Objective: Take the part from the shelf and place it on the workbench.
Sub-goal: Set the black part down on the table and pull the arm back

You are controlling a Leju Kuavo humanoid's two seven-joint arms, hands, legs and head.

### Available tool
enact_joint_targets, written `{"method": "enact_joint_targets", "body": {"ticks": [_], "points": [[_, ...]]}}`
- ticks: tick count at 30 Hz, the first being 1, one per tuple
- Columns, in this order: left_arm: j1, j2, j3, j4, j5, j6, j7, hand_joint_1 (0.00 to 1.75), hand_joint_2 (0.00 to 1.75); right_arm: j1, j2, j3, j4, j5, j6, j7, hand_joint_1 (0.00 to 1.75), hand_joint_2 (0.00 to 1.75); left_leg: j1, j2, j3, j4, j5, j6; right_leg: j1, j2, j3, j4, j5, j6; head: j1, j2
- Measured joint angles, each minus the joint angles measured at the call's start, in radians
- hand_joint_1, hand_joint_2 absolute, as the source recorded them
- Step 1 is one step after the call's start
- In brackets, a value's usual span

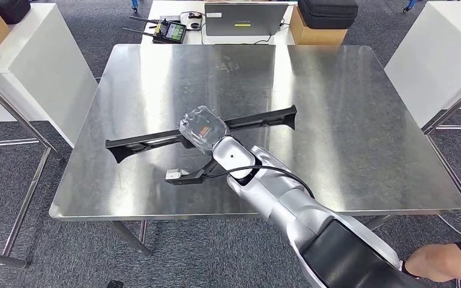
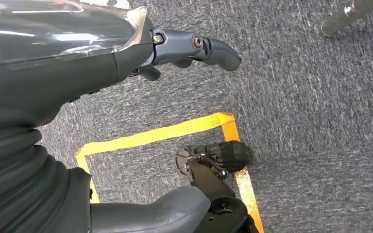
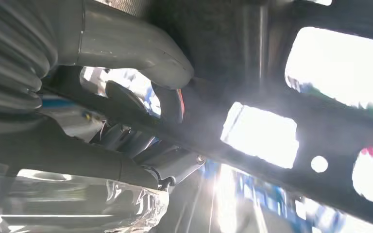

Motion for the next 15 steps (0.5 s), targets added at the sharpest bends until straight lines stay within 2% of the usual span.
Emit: {"method": "enact_joint_targets", "body": {"ticks": [5,11,15], "points": [[0.000,0.002,0.000,0.000,-0.006,-0.001,0.000,0.00,1.75,-0.002,0.003,0.005,0.096,-0.013,0.058,0.028,1.75,1.75,0.000,0.001,0.003,0.000,0.001,0.001,-0.001,0.000,0.002,0.000,0.001,0.002,0.000,0.000],[0.001,0.002,0.000,0.000,-0.012,0.012,0.006,0.00,1.75,0.000,-0.015,0.001,0.163,-0.051,0.229,0.100,1.75,1.75,0.001,0.000,0.009,0.000,0.000,0.000,-0.001,-0.001,0.008,0.000,0.000,0.001,0.000,0.000],[0.001,0.002,0.000,0.000,-0.017,0.018,0.014,0.00,1.75,0.001,-0.037,-0.026,0.185,-0.077,0.255,0.123,0.00,0.00,0.002,0.001,0.011,0.000,0.000,0.000,0.001,-0.001,0.010,0.000,0.000,0.000,0.000,0.000]]}}
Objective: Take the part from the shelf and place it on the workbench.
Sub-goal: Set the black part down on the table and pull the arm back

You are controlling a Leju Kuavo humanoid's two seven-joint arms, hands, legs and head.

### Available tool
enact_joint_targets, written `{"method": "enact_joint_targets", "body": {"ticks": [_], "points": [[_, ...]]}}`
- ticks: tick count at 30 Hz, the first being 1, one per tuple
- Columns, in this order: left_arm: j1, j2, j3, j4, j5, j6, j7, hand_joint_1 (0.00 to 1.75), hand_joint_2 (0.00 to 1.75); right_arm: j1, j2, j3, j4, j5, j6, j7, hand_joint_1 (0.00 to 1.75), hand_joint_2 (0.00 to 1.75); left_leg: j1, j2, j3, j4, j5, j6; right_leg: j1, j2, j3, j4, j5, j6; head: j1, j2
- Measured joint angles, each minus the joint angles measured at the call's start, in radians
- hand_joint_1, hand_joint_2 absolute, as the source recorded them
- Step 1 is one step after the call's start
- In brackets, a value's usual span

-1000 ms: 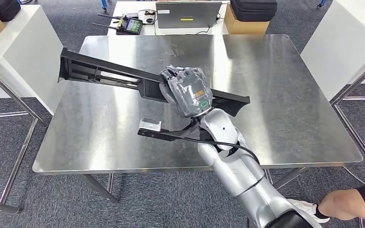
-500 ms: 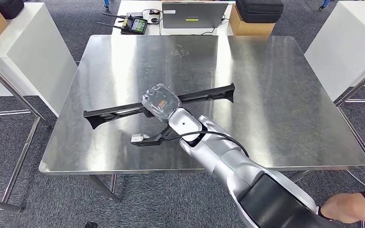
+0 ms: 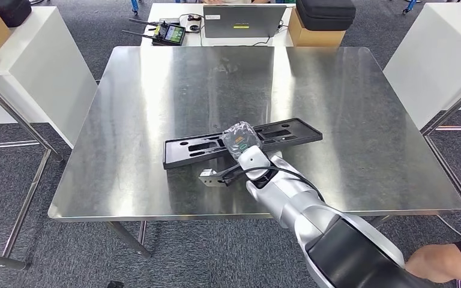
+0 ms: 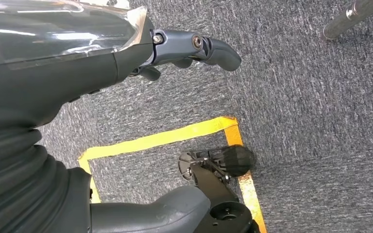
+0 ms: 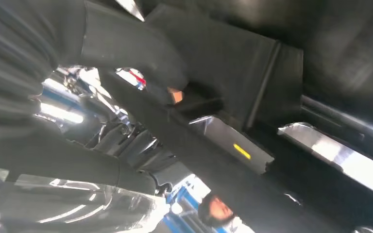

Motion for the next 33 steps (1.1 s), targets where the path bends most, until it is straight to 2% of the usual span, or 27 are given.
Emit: {"method": "enact_joint_targets", "body": {"ticks": [3,7,19,22,27,33], "points": [[0.000,0.000,0.000,0.000,-0.006,0.001,0.004,0.00,1.75,0.009,-0.009,-0.014,0.013,-0.011,0.013,0.003,0.00,0.00,0.000,0.000,0.001,0.000,0.000,0.000,0.001,0.000,0.001,0.000,0.000,0.000,0.000,0.000],[-0.001,0.000,0.000,0.000,-0.009,0.001,0.006,0.00,0.00,0.011,-0.017,-0.044,0.019,-0.027,0.014,0.012,0.00,0.00,0.000,0.001,0.001,0.000,0.000,0.000,0.001,0.000,0.001,0.000,0.000,0.000,0.000,0.000],[-0.010,0.000,0.000,0.000,-0.025,0.000,0.023,0.00,0.00,0.009,-0.036,-0.107,0.021,-0.035,-0.030,0.019,0.00,0.00,0.000,0.002,0.001,0.000,0.000,0.000,0.001,0.001,0.001,0.000,0.000,0.000,0.000,0.000],[-0.010,0.000,0.000,0.000,-0.026,0.000,0.024,0.00,0.00,0.009,-0.036,-0.124,0.021,-0.051,-0.085,0.009,0.00,0.00,0.000,0.002,0.001,0.000,0.000,0.000,0.002,0.001,0.001,0.000,0.000,0.000,0.000,0.000],[-0.009,-0.001,0.000,0.000,-0.026,0.002,0.025,0.00,0.00,0.004,-0.019,-0.171,-0.004,-0.082,-0.234,-0.033,0.00,0.00,0.001,0.002,0.001,0.000,0.000,0.000,0.002,0.001,0.002,0.001,0.000,0.000,0.000,0.000],[-0.006,-0.002,0.000,0.000,-0.026,0.004,0.025,0.00,0.00,-0.008,0.002,-0.198,-0.027,-0.085,-0.260,-0.042,0.00,0.00,0.002,0.001,0.001,0.000,0.000,0.000,0.003,0.000,0.001,0.000,0.000,0.000,0.000,0.000]]}}
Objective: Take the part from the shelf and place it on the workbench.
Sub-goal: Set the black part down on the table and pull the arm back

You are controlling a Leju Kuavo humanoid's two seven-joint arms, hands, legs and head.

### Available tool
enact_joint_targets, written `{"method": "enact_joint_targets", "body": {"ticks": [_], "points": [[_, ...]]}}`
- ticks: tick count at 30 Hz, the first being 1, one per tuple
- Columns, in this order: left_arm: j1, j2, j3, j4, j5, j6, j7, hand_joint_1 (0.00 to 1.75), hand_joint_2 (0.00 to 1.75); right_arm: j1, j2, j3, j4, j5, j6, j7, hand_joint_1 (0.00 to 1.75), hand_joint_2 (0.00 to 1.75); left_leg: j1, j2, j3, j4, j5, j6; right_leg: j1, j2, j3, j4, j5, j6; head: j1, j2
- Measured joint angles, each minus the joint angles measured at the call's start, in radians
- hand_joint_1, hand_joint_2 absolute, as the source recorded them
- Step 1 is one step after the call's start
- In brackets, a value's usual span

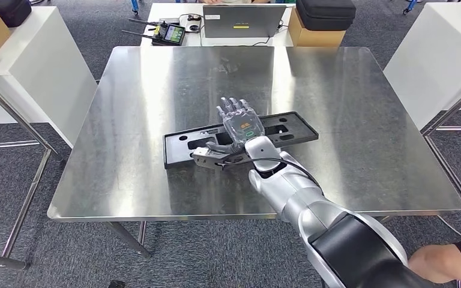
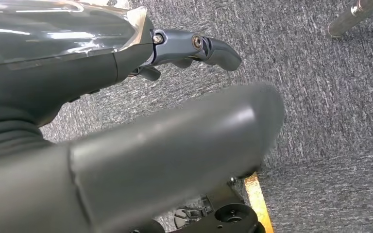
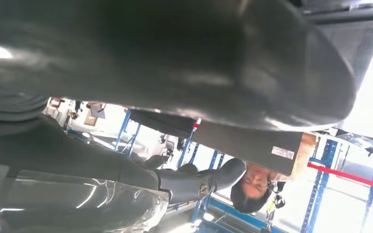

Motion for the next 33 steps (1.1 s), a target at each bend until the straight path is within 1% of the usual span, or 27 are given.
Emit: {"method": "enact_joint_targets", "body": {"ticks": [8,10,11,13,14,16,20,21,23,25,26,28,29,30,32,33], "points": [[0.000,0.000,0.000,0.000,0.000,0.000,0.000,0.00,0.00,0.000,0.005,-0.012,-0.007,-0.004,-0.013,-0.008,0.00,0.00,0.000,0.000,0.000,0.000,0.000,0.000,0.000,0.000,0.000,0.000,0.000,0.000,0.000,0.000],[0.001,-0.001,0.001,0.000,0.000,0.000,-0.002,0.00,0.00,0.002,0.007,-0.021,-0.014,-0.025,-0.064,-0.042,0.00,0.00,0.000,0.001,0.000,0.000,0.000,0.000,0.000,0.000,0.000,0.000,0.000,0.000,0.000,0.000],[0.001,-0.001,0.002,0.000,0.000,0.002,-0.004,0.00,0.00,0.004,0.011,-0.031,-0.023,-0.050,-0.102,-0.074,0.00,0.00,0.000,0.001,0.000,0.000,0.000,0.000,0.000,0.000,0.000,0.000,0.000,0.000,0.000,0.000],[0.001,-0.003,0.004,0.000,0.002,0.006,-0.007,0.00,0.00,0.015,0.022,-0.065,-0.058,-0.137,-0.163,-0.167,0.00,0.00,0.000,0.001,0.000,0.000,0.000,0.000,0.000,0.000,0.000,0.000,0.000,0.000,0.000,0.000],[0.002,-0.003,0.006,0.000,0.003,0.010,-0.009,0.00,0.00,0.028,0.029,-0.085,-0.090,-0.197,-0.173,-0.220,0.00,0.00,0.000,0.001,0.000,0.000,0.000,0.000,0.000,0.000,0.000,0.000,0.000,0.000,0.000,0.000],[0.004,-0.004,0.011,0.000,0.006,0.014,-0.013,0.00,0.00,0.078,0.041,-0.125,-0.197,-0.336,-0.151,-0.308,0.00,0.00,0.000,0.000,0.000,0.000,0.000,-0.001,0.001,0.000,0.000,0.000,0.000,0.000,0.000,0.000],[0.014,-0.004,0.018,0.000,0.007,0.017,-0.022,0.00,0.00,0.210,0.039,-0.166,-0.458,-0.588,-0.077,-0.389,0.00,0.00,0.001,0.000,0.000,0.000,-0.002,-0.002,0.001,0.000,0.000,0.000,-0.002,-0.002,0.000,0.000],[0.016,-0.004,0.020,0.000,0.007,0.017,-0.023,0.00,0.00,0.246,0.034,-0.175,-0.527,-0.688,-0.040,-0.426,0.00,0.00,0.001,0.000,0.000,0.000,-0.002,-0.003,0.001,0.000,0.000,0.000,-0.002,-0.002,0.000,0.000],[0.020,-0.004,0.025,0.000,0.007,0.018,-0.026,0.00,0.00,0.325,0.022,-0.197,-0.675,-0.967,0.084,-0.531,0.00,0.00,0.001,0.000,0.000,0.000,-0.002,-0.003,0.001,0.000,0.000,-0.001,-0.002,-0.002,0.000,0.000],[0.022,-0.004,0.030,0.000,0.007,0.018,-0.032,0.00,0.00,0.416,0.005,-0.221,-0.834,-1.291,0.264,-0.635,0.00,0.00,0.001,-0.001,0.000,0.000,-0.002,-0.003,0.000,-0.001,0.000,-0.001,-0.002,-0.002,0.000,0.000],[0.023,-0.004,0.032,0.000,0.007,0.019,-0.035,0.00,0.00,0.466,-0.005,-0.233,-0.913,-1.445,0.365,-0.673,0.00,0.00,0.001,-0.002,0.000,0.000,-0.003,-0.003,0.000,-0.001,0.000,-0.001,-0.002,-0.002,0.000,0.000],[0.024,-0.004,0.034,0.000,0.005,0.023,-0.039,0.00,0.00,0.568,-0.029,-0.261,-1.068,-1.695,0.568,-0.729,0.00,0.00,0.000,-0.002,0.000,0.000,-0.004,-0.003,-0.001,-0.001,0.000,-0.001,-0.003,-0.002,0.000,0.000],[0.025,-0.003,0.034,0.000,0.004,0.026,-0.041,0.00,0.00,0.620,-0.040,-0.276,-1.137,-1.769,0.647,-0.750,0.00,0.00,0.000,-0.002,0.000,0.000,-0.004,-0.003,-0.001,-0.001,0.000,-0.001,-0.003,-0.001,0.000,0.000],[0.025,-0.003,0.035,0.000,0.004,0.031,-0.045,0.00,0.00,0.673,-0.049,-0.294,-1.206,-1.808,0.708,-0.768,0.00,0.00,0.000,-0.002,0.000,0.000,-0.005,-0.003,-0.001,-0.001,0.000,-0.001,-0.003,-0.001,0.000,0.000],[0.027,-0.003,0.036,0.000,0.005,0.041,-0.056,0.00,0.00,0.783,-0.054,-0.342,-1.333,-1.810,0.787,-0.793,0.00,0.00,-0.001,-0.002,0.001,0.000,-0.006,-0.002,-0.001,-0.001,0.000,-0.002,-0.004,0.000,0.000,0.000],[0.028,-0.003,0.037,0.000,0.005,0.047,-0.061,0.00,0.00,0.837,-0.045,-0.378,-1.394,-1.797,0.825,-0.800,0.00,0.00,-0.001,-0.002,0.001,0.000,-0.007,-0.003,-0.001,-0.001,0.000,-0.002,-0.004,0.000,0.000,0.000]]}}
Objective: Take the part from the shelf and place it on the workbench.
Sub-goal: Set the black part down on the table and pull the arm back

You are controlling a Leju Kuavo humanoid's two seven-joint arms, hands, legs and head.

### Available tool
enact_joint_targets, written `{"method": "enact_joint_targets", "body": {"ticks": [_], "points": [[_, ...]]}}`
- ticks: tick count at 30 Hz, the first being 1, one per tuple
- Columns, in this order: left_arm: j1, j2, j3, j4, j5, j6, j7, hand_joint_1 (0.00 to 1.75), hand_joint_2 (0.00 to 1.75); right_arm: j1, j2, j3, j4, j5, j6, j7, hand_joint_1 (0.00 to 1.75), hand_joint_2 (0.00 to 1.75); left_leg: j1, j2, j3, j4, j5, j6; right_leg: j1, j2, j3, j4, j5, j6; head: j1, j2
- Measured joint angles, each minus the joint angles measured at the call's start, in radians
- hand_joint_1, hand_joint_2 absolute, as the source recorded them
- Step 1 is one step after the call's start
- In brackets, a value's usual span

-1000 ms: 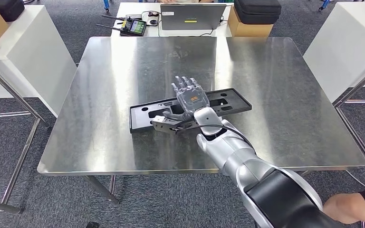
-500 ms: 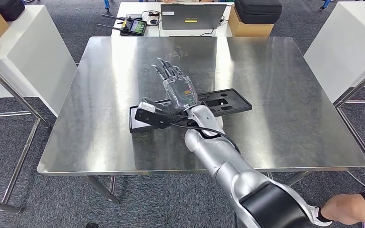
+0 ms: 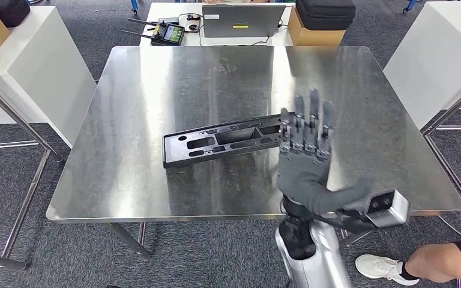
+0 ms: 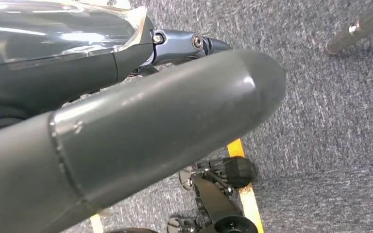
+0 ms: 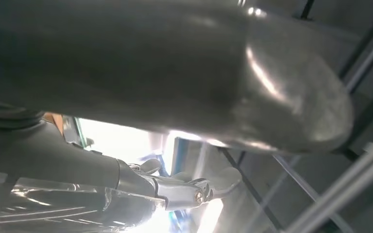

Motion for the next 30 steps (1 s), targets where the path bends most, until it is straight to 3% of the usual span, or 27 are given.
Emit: {"method": "enact_joint_targets", "body": {"ticks": [3,6,11,13,15,17,18,20,21,22,23,26,28,30], "points": [[0.007,0.001,0.002,0.000,0.000,0.013,-0.008,0.00,0.00,0.133,0.061,-0.143,-0.151,0.021,0.124,-0.006,0.00,0.00,0.000,0.000,0.000,0.000,-0.001,-0.001,0.000,0.000,0.000,0.000,-0.001,-0.001,0.000,0.000],[0.008,0.002,0.003,0.000,-0.008,0.022,-0.009,0.00,0.00,0.216,0.108,-0.275,-0.274,-0.045,0.186,-0.007,0.00,0.00,-0.001,0.000,0.000,0.001,-0.003,-0.001,-0.001,0.000,0.001,-0.001,-0.002,-0.002,0.000,0.000],[-0.004,0.006,0.003,-0.001,-0.028,0.032,-0.007,0.00,0.00,0.253,0.130,-0.402,-0.328,-0.164,0.217,-0.008,0.00,0.00,0.003,0.006,0.011,-0.011,-0.002,0.022,-0.012,0.002,0.008,0.002,-0.005,0.006,0.000,0.000],[-0.010,0.004,0.003,-0.001,-0.030,0.038,-0.006,0.00,0.00,0.258,0.130,-0.440,-0.327,-0.177,0.220,-0.007,0.00,0.00,0.010,0.010,0.020,-0.027,0.008,0.029,-0.011,0.001,-0.015,0.063,-0.045,0.002,0.002,0.000],[-0.012,0.003,0.003,-0.001,-0.030,0.043,-0.001,0.00,0.00,0.264,0.129,-0.469,-0.322,-0.186,0.227,-0.007,0.00,0.00,0.011,0.013,0.019,-0.030,0.010,0.030,-0.016,0.001,-0.077,0.191,-0.110,-0.003,0.004,0.000],[-0.011,0.003,0.003,-0.001,-0.027,0.051,0.005,0.00,0.00,0.271,0.126,-0.486,-0.313,-0.192,0.231,-0.006,0.00,0.00,0.013,0.014,0.015,-0.029,0.013,0.025,-0.023,0.001,-0.117,0.276,-0.136,0.008,0.004,0.000],[-0.011,0.003,0.004,-0.001,-0.024,0.056,0.008,0.00,0.00,0.274,0.124,-0.489,-0.307,-0.194,0.231,-0.006,0.00,0.00,0.016,0.014,0.012,-0.029,0.016,0.020,-0.028,0.001,-0.109,0.262,-0.122,0.020,0.004,0.000],[-0.010,0.003,0.006,-0.001,-0.020,0.064,0.011,0.00,0.00,0.277,0.120,-0.491,-0.295,-0.193,0.230,-0.005,0.00,0.00,0.024,0.014,0.006,-0.026,0.022,0.005,-0.042,-0.003,-0.042,0.134,-0.067,0.051,0.004,0.000],[-0.008,0.005,0.008,-0.002,-0.019,0.066,0.009,0.00,0.00,0.277,0.119,-0.491,-0.288,-0.191,0.229,-0.005,0.00,0.00,0.026,0.013,0.003,-0.024,0.025,-0.004,-0.044,-0.006,-0.011,0.078,-0.037,0.061,0.006,0.000],[-0.007,0.006,0.010,-0.003,-0.017,0.065,0.006,0.00,0.00,0.279,0.118,-0.491,-0.283,-0.189,0.228,-0.005,0.00,0.00,0.025,0.012,0.002,-0.020,0.028,-0.014,-0.043,-0.007,0.003,0.042,-0.016,0.063,0.007,0.000],[-0.005,0.008,0.012,-0.003,-0.014,0.062,0.000,0.00,0.00,0.281,0.117,-0.491,-0.278,-0.187,0.227,-0.005,0.00,0.00,0.022,0.011,0.001,-0.016,0.030,-0.022,-0.041,-0.006,0.005,0.032,-0.007,0.056,0.009,0.000],[0.008,0.012,0.021,-0.004,-0.006,0.047,-0.021,0.00,0.00,0.287,0.115,-0.484,-0.267,-0.176,0.216,-0.005,0.00,0.00,0.028,0.009,-0.005,-0.007,0.028,-0.034,-0.042,0.000,-0.017,0.046,-0.002,0.013,0.002,0.000],[0.021,0.017,0.024,-0.005,-0.002,0.041,-0.031,0.00,0.00,0.290,0.115,-0.477,-0.263,-0.169,0.206,-0.005,0.00,0.00,0.036,0.010,-0.024,0.045,-0.034,-0.036,-0.038,0.000,-0.030,0.048,0.011,-0.013,-0.003,0.000],[0.029,0.019,0.025,-0.005,-0.002,0.039,-0.036,0.00,0.00,0.293,0.115,-0.474,-0.259,-0.165,0.196,-0.005,0.00,0.00,0.033,0.010,-0.061,0.168,-0.138,-0.032,-0.026,-0.001,-0.045,0.049,0.026,-0.034,-0.007,0.000]]}}
